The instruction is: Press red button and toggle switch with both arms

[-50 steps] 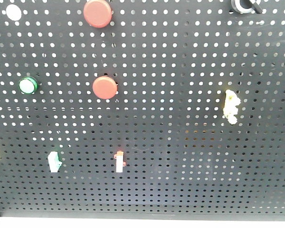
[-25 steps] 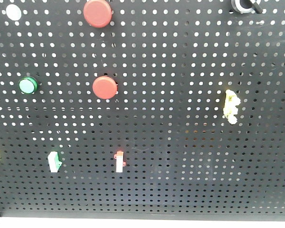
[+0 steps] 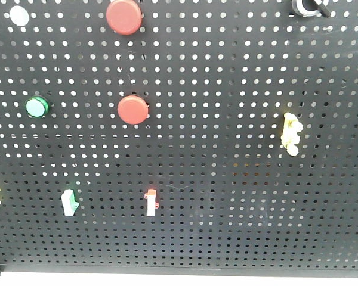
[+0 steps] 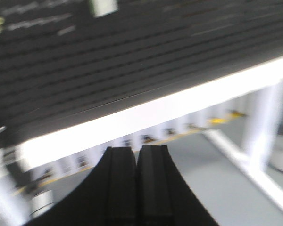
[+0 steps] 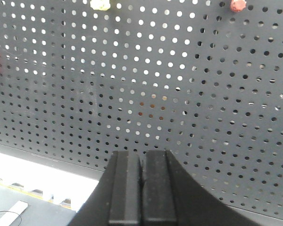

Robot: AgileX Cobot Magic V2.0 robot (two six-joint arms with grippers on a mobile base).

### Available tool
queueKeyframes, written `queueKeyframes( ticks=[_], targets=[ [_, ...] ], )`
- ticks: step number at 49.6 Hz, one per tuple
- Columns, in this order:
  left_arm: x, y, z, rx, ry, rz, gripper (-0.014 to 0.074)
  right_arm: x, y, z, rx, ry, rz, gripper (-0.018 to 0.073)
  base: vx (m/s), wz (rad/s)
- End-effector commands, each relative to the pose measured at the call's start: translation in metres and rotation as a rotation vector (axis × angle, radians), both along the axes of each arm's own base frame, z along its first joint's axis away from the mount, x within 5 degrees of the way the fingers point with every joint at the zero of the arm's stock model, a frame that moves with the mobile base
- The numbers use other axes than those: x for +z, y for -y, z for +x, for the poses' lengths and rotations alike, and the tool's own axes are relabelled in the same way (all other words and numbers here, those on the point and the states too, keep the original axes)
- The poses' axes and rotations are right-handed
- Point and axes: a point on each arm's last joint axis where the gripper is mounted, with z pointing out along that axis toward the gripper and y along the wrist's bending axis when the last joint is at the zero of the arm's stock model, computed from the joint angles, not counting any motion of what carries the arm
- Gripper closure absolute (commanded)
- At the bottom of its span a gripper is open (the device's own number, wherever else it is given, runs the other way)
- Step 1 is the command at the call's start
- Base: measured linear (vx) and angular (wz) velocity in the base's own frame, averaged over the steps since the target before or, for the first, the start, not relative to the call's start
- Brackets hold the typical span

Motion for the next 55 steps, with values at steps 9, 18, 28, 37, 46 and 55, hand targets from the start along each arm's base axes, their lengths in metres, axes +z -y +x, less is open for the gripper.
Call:
queueKeyframes(
  ticks=[9, 18, 28, 37, 46, 55],
  targets=[
    [-0.037, -0.01, -0.009, 0.098, 0.244, -0.136, 0.0594, 0.016, -0.001, -0.001, 0.008, 0.093, 0.009, 0.0562, 0.0, 0.0],
    [-0.033, -0.011, -0.013, 0.094, 0.254, -0.124, 0.0594, 0.015, -0.001, -0.001, 0.007, 0.093, 0.008, 0.0562, 0.0, 0.0],
    [-0.033, -0.011, -0.013, 0.094, 0.26, -0.126, 0.0594, 0.015, -0.001, -0.001, 0.007, 0.093, 0.008, 0.0562, 0.0, 0.0],
    [-0.033, -0.011, -0.013, 0.094, 0.26, -0.126, 0.0594, 0.015, -0.001, -0.001, 0.007, 0.093, 0.008, 0.0562, 0.0, 0.0],
    [-0.033, -0.011, -0.013, 0.094, 0.26, -0.126, 0.0594, 0.015, -0.001, -0.001, 0.007, 0.093, 0.008, 0.0562, 0.0, 0.0],
    [-0.033, -0.011, -0.013, 0.094, 0.26, -0.126, 0.0594, 0.015, -0.001, -0.001, 0.007, 0.092, 0.008, 0.0562, 0.0, 0.0]
  ],
)
